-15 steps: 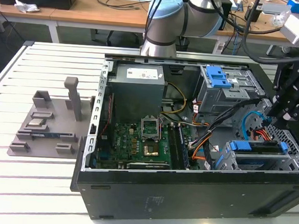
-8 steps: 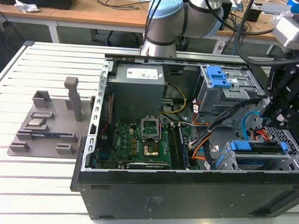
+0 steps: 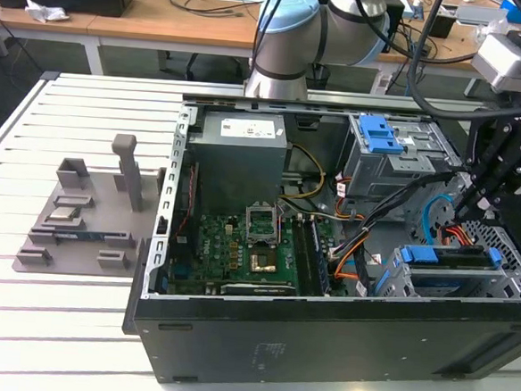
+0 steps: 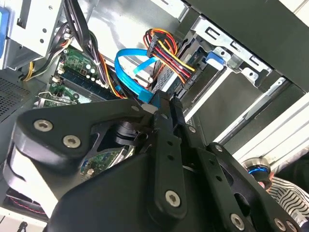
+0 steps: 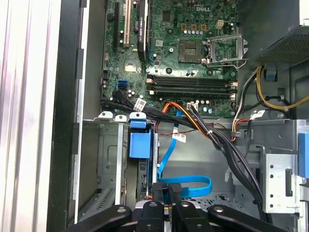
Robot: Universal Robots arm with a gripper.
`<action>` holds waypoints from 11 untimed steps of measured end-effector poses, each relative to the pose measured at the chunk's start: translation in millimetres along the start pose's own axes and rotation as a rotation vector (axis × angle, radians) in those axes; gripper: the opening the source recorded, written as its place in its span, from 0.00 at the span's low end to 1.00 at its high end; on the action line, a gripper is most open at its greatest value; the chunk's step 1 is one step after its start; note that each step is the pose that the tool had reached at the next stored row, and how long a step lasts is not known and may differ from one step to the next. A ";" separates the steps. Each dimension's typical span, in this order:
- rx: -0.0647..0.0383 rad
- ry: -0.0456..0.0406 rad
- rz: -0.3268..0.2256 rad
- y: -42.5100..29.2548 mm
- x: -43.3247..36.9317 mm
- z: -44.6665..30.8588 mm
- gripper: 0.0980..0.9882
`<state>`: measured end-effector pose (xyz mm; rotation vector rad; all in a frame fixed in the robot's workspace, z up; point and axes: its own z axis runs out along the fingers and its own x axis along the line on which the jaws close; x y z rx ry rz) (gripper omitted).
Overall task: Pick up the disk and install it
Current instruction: 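Insert the second disk wire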
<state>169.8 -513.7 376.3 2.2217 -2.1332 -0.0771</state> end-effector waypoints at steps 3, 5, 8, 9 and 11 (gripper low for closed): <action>0.000 0.0000 0.000 0.0 0.0 0.0 0.07; 0.000 0.0113 0.001 0.3 2.5 0.4 0.07; -0.002 0.0422 0.003 0.5 3.6 1.8 0.07; -0.002 0.0423 0.003 0.4 3.6 3.8 0.07; -0.002 0.0425 0.002 -0.1 3.7 9.9 0.07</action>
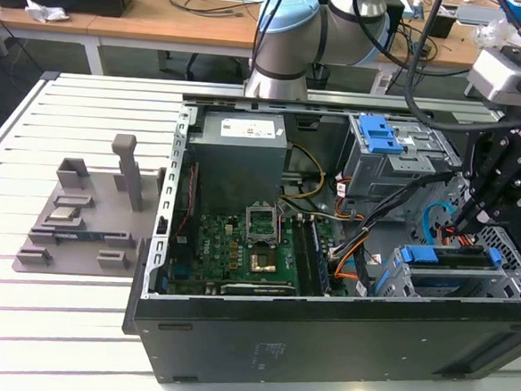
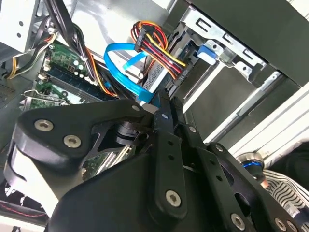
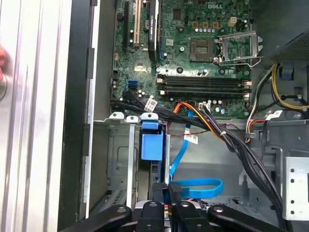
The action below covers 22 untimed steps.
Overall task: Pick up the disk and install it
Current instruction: 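Insert the second disk wire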
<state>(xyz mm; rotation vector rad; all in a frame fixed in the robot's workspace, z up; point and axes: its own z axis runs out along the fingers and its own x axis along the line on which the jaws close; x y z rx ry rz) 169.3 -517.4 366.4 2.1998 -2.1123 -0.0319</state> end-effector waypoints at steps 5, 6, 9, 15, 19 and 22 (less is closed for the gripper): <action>0.000 0.0002 -0.004 -0.7 4.9 10.6 0.07; 0.000 0.0003 -0.004 -0.7 5.0 11.5 0.07; 0.000 0.0007 -0.006 -2.2 5.1 13.3 0.07; 0.000 0.0008 -0.009 -4.1 5.4 16.5 0.07; 0.000 0.0007 -0.010 -4.2 7.0 18.5 0.07; 0.000 0.0011 -0.011 -4.2 7.7 19.5 0.07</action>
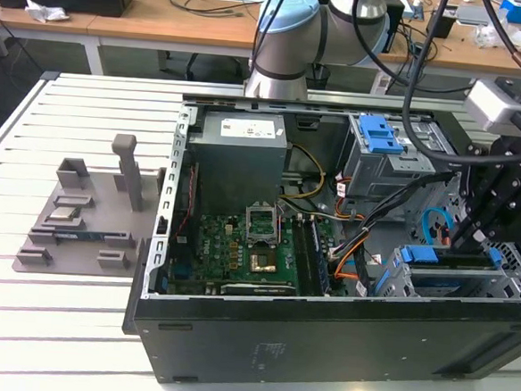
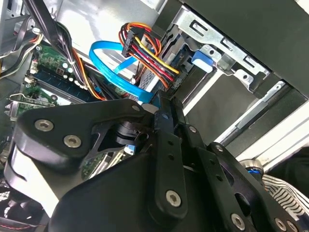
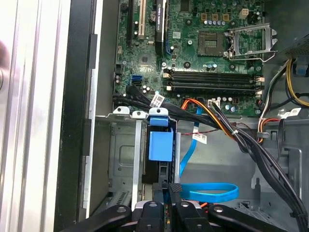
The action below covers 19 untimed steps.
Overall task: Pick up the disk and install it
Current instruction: 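Insert the second disk wire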
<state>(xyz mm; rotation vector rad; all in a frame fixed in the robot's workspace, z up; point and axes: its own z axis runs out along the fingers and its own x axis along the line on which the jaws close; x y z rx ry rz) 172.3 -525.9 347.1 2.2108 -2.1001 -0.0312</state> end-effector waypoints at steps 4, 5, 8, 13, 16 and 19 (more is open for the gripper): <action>0.000 0.0002 0.000 -0.1 -0.1 1.9 0.07; 0.000 0.0002 0.000 -0.2 -0.1 2.4 0.07; 0.000 0.0000 0.000 -0.3 -0.1 3.5 0.07; 0.000 0.0005 0.000 -0.6 0.0 7.4 0.07; 0.000 0.0007 0.000 -0.6 0.0 7.6 0.08; 0.000 0.0012 0.000 0.2 0.2 -1.7 0.15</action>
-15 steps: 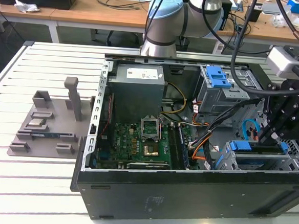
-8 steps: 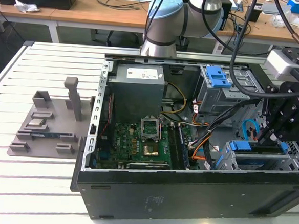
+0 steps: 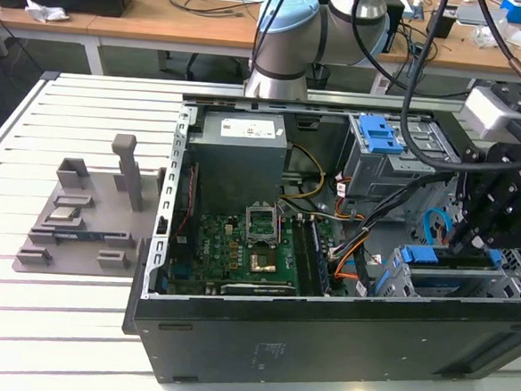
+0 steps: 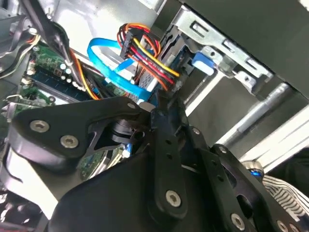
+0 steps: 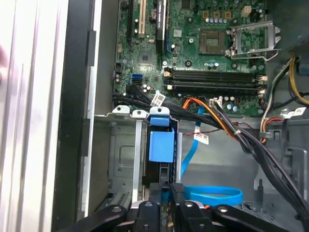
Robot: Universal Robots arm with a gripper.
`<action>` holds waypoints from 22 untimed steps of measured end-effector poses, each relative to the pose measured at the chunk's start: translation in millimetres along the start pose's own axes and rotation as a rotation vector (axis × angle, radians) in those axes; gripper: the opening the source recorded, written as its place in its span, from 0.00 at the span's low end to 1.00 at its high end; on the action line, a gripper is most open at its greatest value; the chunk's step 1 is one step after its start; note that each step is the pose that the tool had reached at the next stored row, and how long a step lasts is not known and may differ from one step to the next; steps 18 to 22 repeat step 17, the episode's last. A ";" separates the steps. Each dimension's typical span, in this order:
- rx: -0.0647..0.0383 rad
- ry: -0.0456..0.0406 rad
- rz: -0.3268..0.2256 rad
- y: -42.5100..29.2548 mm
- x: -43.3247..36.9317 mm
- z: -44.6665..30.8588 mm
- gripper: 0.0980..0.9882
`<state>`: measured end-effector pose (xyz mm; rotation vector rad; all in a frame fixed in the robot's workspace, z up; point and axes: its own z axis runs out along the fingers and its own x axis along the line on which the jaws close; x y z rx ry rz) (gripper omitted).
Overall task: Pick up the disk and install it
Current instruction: 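Insert the second disk wire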
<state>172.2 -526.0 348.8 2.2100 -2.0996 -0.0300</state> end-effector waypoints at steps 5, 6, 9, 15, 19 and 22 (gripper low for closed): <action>0.000 0.0007 0.000 2.2 -2.8 -29.3 0.07; 0.000 0.0010 0.000 2.5 -3.2 -33.7 0.01; 0.000 0.0013 0.000 3.6 -3.8 -49.0 0.01; 0.000 0.0013 0.000 3.7 -3.8 -50.2 0.01; 0.000 0.0014 0.000 3.7 -3.8 -50.3 0.01; 0.000 0.0014 0.000 3.7 -3.8 -50.3 0.01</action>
